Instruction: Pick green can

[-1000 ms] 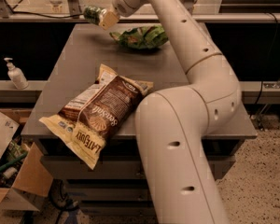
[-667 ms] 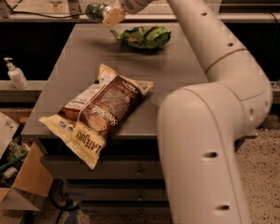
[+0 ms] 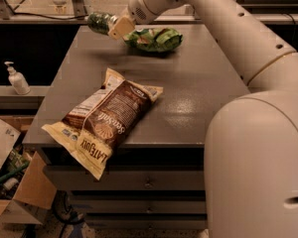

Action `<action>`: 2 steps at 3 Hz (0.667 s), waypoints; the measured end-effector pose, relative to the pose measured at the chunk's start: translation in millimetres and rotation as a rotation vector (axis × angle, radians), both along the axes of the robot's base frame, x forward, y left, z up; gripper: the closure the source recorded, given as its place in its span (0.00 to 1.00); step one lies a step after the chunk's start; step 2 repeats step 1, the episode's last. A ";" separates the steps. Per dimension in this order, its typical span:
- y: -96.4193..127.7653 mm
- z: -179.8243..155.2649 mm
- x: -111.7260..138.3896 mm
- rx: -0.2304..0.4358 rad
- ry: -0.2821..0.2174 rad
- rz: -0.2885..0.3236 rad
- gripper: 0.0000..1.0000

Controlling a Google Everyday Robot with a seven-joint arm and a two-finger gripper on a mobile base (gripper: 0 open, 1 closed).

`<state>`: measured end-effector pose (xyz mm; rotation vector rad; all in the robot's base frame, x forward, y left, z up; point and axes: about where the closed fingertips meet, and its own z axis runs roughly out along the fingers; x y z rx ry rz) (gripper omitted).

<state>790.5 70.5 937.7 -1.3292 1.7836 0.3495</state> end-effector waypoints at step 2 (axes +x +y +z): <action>0.1 -0.1 0.0 0.000 0.000 0.000 1.00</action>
Offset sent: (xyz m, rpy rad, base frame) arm 0.0000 0.0000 0.0000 0.0000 0.0000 0.0000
